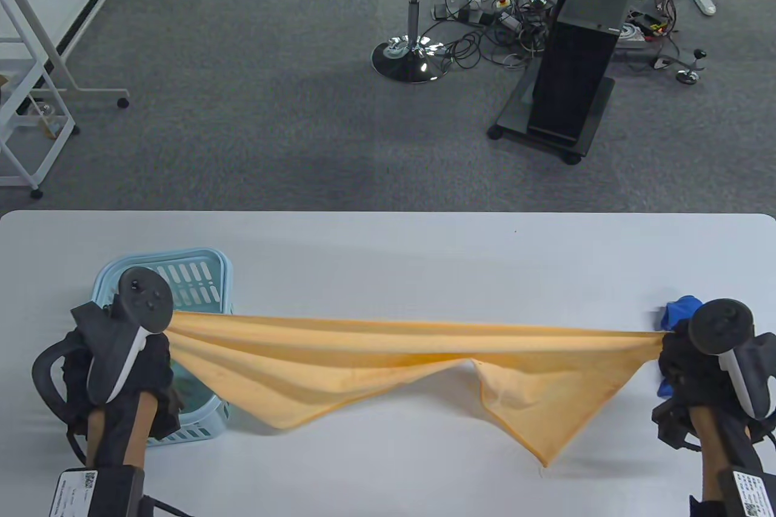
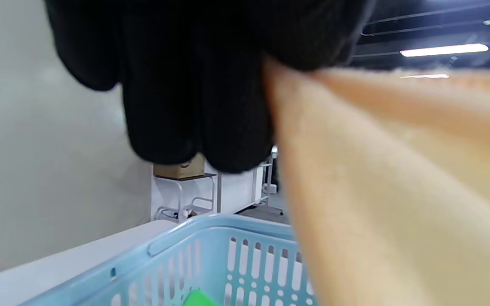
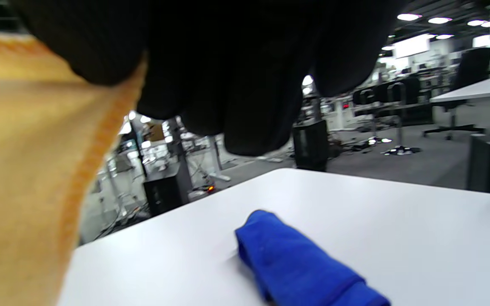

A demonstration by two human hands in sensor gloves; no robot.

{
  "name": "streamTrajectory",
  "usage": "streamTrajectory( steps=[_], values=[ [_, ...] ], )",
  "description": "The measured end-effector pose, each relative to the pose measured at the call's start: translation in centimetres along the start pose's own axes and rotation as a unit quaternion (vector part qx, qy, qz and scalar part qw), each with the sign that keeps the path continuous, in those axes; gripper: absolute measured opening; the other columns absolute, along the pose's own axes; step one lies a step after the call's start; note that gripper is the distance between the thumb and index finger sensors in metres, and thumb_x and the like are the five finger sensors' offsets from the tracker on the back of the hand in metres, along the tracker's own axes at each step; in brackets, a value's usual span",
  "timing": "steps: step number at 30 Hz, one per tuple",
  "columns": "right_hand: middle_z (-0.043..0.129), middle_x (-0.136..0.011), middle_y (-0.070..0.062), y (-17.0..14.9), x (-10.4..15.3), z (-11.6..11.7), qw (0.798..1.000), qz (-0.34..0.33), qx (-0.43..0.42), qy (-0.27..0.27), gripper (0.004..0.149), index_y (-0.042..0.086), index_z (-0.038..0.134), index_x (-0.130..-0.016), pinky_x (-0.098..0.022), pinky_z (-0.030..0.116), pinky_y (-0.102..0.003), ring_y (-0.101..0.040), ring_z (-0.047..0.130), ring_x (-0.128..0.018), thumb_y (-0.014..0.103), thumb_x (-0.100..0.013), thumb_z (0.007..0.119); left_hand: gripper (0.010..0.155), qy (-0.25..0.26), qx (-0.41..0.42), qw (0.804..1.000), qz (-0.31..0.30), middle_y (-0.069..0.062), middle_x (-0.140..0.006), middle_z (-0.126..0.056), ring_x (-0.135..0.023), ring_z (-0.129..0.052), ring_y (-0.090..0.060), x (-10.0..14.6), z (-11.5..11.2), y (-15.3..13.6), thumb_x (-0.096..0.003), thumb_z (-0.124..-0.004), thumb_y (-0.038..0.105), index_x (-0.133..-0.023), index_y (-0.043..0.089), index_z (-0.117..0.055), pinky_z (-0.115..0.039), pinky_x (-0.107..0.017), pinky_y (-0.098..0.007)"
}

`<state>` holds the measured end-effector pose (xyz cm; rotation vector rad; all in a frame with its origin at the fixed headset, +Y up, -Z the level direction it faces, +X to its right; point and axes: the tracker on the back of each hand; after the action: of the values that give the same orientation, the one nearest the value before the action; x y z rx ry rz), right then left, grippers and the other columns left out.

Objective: Roll rectangular towel into towel roll

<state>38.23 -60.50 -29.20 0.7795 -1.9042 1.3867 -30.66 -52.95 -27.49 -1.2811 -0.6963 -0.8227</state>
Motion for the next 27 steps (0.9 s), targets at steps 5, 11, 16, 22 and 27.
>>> streamTrajectory(
  steps=[5,11,16,22,27],
  values=[
    [0.091,-0.074,-0.007,-0.5,-0.4,-0.9,0.999,0.023,-0.044,0.007,0.041,0.021,0.093,-0.064,-0.055,0.076,-0.052,-0.024,0.103,-0.051,0.036,-0.029,0.079,0.044,0.029,0.018,0.999,-0.012,-0.002,-0.053,-0.112,-0.060,-0.110,-0.027,-0.5,-0.7,-0.1,-0.0392,-0.075,0.037,-0.078,0.021,-0.088,-0.079,-0.055,-0.055],
    [0.088,-0.078,-0.010,1.0,-0.2,0.3,0.982,0.033,-0.156,0.105,0.043,0.021,0.090,-0.071,-0.041,0.087,-0.040,-0.010,0.104,-0.026,0.036,-0.032,0.080,0.040,-0.047,0.113,0.992,-0.029,-0.010,-0.095,-0.078,-0.044,-0.101,-0.018,-0.5,-1.3,2.9,-0.0394,-0.078,0.039,-0.076,0.031,-0.092,-0.084,-0.042,-0.047],
    [0.083,-0.084,-0.012,2.6,-0.3,1.8,0.954,0.029,-0.256,0.151,0.046,0.022,0.080,-0.080,-0.047,0.088,-0.034,-0.004,0.108,-0.038,0.032,-0.034,0.078,0.040,-0.109,0.237,0.964,-0.046,-0.012,-0.081,-0.101,-0.006,-0.107,0.000,-1.0,-2.3,4.2,-0.0408,-0.078,0.037,-0.078,0.028,-0.090,-0.095,-0.011,-0.031],
    [0.076,-0.090,-0.018,5.2,-1.0,3.0,0.928,0.010,-0.334,0.164,0.048,0.019,0.073,-0.082,-0.063,0.075,-0.037,-0.010,0.100,-0.070,0.030,-0.036,0.074,0.043,-0.172,0.382,0.906,-0.068,-0.017,-0.074,-0.104,-0.048,-0.117,-0.019,-2.2,-3.9,5.6,-0.0425,-0.075,0.035,-0.081,0.019,-0.085,-0.094,-0.035,-0.043],
    [0.067,-0.095,-0.018,7.8,-2.1,2.7,0.923,-0.030,-0.357,0.140,0.048,0.019,0.070,-0.083,-0.066,0.068,-0.038,-0.011,0.093,-0.078,0.030,-0.036,0.073,0.045,-0.146,0.448,0.879,-0.076,-0.018,-0.088,-0.092,-0.069,-0.108,-0.026,-3.6,-3.5,7.4,-0.0436,-0.072,0.034,-0.084,0.016,-0.078,-0.087,-0.050,-0.048]
  ],
)
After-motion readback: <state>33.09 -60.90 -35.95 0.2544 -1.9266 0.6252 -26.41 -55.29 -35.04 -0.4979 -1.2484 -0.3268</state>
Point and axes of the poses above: the tracker on the back of each hand, its own y axis roughly to the thumb side, its own x axis roughly from the fingertips to the wrist, z = x × y
